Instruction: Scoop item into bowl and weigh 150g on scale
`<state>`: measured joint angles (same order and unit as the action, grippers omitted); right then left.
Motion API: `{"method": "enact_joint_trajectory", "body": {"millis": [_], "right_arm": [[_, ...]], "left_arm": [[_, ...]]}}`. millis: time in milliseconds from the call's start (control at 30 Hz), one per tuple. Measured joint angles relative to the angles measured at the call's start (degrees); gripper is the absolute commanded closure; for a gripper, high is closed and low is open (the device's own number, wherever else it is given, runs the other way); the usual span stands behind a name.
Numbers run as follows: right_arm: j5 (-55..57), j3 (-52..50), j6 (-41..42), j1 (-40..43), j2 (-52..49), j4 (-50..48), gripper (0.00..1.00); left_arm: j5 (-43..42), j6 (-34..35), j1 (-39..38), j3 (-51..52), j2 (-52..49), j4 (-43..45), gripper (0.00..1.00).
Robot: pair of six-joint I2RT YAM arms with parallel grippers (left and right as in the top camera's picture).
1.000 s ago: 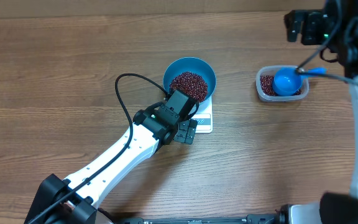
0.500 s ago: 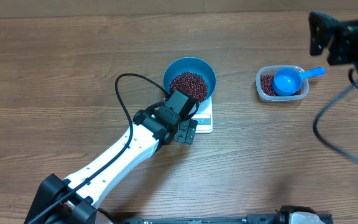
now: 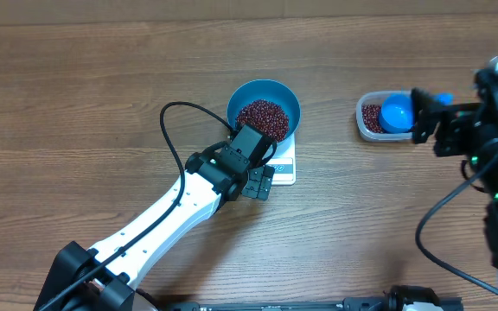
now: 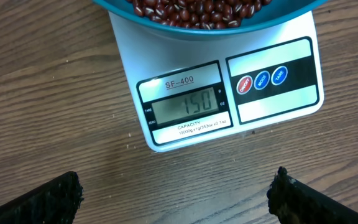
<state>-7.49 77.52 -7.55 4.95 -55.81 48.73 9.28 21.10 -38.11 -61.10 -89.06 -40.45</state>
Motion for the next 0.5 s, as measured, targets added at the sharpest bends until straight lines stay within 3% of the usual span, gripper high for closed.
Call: {"method": "enact_joint_trajectory", "body": {"millis": [100, 500], "right_arm": [[-0.28, -8.33, 0.07, -0.02, 2.01, -6.56, 0.00], [-9.07, -44.76, 1.81, -0.13, 11.02, -50.49, 0.00]], "left_arm": [[0.00, 0.00, 0.00, 0.00, 0.00, 0.02, 0.01], [0.00, 0.00, 0.00, 0.02, 0.00, 0.04, 0.01]]}}
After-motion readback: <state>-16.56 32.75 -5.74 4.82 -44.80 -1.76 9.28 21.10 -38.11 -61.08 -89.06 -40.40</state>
